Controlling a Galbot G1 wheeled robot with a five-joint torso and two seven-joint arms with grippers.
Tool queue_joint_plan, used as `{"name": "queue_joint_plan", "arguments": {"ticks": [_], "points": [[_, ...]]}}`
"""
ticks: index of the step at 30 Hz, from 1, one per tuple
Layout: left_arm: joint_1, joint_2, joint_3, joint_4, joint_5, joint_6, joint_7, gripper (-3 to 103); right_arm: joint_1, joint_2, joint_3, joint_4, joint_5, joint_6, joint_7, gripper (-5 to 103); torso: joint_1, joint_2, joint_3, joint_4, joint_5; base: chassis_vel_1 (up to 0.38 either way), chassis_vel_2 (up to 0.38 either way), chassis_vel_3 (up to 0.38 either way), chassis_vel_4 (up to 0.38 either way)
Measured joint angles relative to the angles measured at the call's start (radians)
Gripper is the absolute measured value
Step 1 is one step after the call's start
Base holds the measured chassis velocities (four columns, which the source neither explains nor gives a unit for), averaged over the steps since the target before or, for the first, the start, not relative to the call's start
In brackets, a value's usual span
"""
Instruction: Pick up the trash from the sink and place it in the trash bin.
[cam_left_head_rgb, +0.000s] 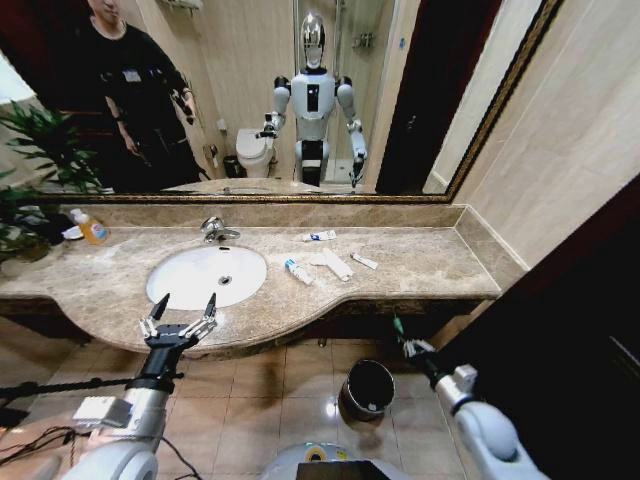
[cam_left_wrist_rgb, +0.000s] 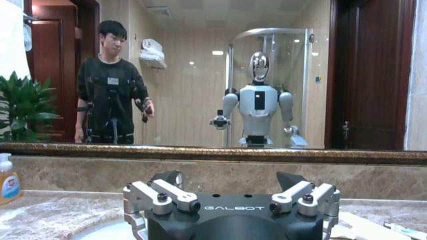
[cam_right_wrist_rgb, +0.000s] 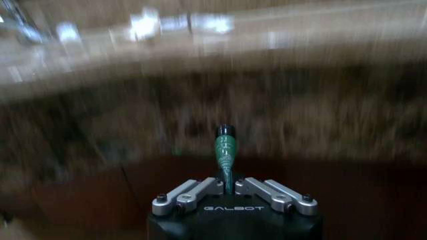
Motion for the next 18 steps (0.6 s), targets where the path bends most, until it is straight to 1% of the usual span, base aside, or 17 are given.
{"name": "queue_joint_plan", "arguments": {"ticks": [1,4,5,7,8,10,12,14,16,17,18], "points": [[0.000,0.000,0.000,0.000,0.000,0.000,0.000,100,0.000,0.000,0.000,0.000,0.000,0.000,0.000,4,0.000,0.000,0.000,0.0000,0.0000,0.000,0.000,0.000,0.000],[0.000,0.000,0.000,0.000,0.000,0.000,0.000,100,0.057,0.042,-0.037,-0.157,-0.065,0.061,0.012,4,0.000,0.000,0.000,-0.0001,0.0000,0.000,0.000,0.000,0.000],[0.000,0.000,0.000,0.000,0.000,0.000,0.000,100,0.057,0.042,-0.037,-0.157,-0.065,0.061,0.012,4,0.000,0.000,0.000,-0.0001,0.0000,0.000,0.000,0.000,0.000],[0.000,0.000,0.000,0.000,0.000,0.000,0.000,100,0.109,0.066,-0.055,-0.273,-0.106,0.089,0.023,4,0.000,0.000,0.000,0.0001,0.0000,0.000,0.000,0.000,0.000],[0.000,0.000,0.000,0.000,0.000,0.000,0.000,100,0.109,0.066,-0.055,-0.273,-0.106,0.089,0.023,4,0.000,0.000,0.000,0.0001,0.0000,0.000,0.000,0.000,0.000],[0.000,0.000,0.000,0.000,0.000,0.000,0.000,100,0.160,0.077,-0.073,-0.370,-0.129,0.107,0.040,4,0.000,0.000,0.000,0.0000,0.0000,0.000,0.000,0.000,0.000],[0.000,0.000,0.000,0.000,0.000,0.000,0.000,100,0.197,0.074,-0.098,-0.440,-0.131,0.111,0.061,4,0.000,0.000,0.000,0.0001,0.0000,0.000,0.000,0.000,0.000],[0.000,0.000,0.000,0.000,0.000,0.000,0.000,100,0.212,0.072,-0.106,-0.467,-0.131,0.111,0.066,4,0.000,0.000,0.000,0.0000,-0.0003,0.000,0.000,0.000,0.000],[0.000,0.000,0.000,0.000,0.000,0.000,0.000,100,0.250,0.081,-0.117,-0.538,-0.142,0.110,0.077,4,0.000,0.000,0.000,0.0001,-0.0002,0.000,0.000,0.000,0.000],[0.000,0.000,0.000,0.000,0.000,0.000,0.000,100,0.250,0.081,-0.117,-0.538,-0.142,0.110,0.077,4,0.000,0.000,0.000,0.0001,-0.0002,0.000,0.000,0.000,0.000],[0.000,0.000,0.000,0.000,0.000,0.000,0.000,100,0.258,0.087,-0.117,-0.559,-0.146,0.109,0.079,1,0.000,0.000,0.000,0.0001,0.0000,0.000,0.000,0.000,0.000]]}}
